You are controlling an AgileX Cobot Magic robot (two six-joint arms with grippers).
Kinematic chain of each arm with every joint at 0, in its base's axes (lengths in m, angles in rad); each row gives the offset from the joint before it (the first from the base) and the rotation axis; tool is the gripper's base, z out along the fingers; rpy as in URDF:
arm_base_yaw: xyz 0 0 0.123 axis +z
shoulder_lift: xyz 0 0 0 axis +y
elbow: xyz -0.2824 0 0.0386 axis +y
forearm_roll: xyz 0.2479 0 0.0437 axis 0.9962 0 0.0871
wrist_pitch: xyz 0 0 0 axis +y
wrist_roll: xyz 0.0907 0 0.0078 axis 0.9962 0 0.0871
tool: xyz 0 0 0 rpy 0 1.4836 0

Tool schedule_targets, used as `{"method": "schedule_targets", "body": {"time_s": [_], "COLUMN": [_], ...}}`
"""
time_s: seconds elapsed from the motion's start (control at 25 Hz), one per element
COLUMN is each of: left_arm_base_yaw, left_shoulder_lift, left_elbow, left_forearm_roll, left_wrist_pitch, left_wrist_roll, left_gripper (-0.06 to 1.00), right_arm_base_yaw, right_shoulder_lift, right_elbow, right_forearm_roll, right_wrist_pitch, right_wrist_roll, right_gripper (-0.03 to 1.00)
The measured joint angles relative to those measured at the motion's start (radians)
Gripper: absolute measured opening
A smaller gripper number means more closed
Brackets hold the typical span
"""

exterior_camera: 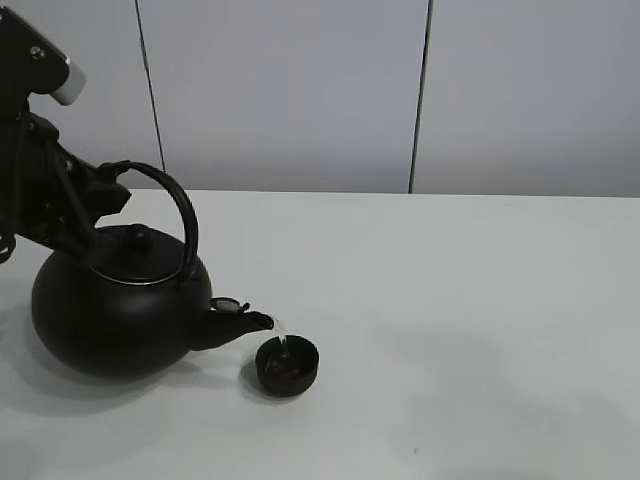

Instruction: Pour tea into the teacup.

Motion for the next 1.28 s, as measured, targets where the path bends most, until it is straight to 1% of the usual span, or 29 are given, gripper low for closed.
{"method": "schedule_targets", "body": {"time_s": [1.04, 1.12, 1.28], "left_arm_base_yaw": [0.000, 0.000, 0.000], "left_shoulder_lift": [0.000, 0.000, 0.000], "left_elbow": [0.000, 0.000, 0.000], "left_forearm_roll": [-0.001, -0.011, -0.025], "left_wrist_pitch": [0.007, 0.006, -0.013], "left_wrist_roll": [-0.004, -0.031, -0.134], "left_gripper": [0.11, 0.11, 0.11], "right_arm_base_yaw": [0.000, 0.000, 0.000], "right_shoulder_lift": [0.000, 0.000, 0.000], "right_elbow": [0.000, 0.000, 0.000], "right_forearm_roll": [0.000, 0.000, 0.000], "right_wrist_pitch": [-0.002, -0.002, -0.002], "right_wrist_roll": [0.000, 0.000, 0.000], "right_gripper": [0.61, 0.61, 0.61]}}
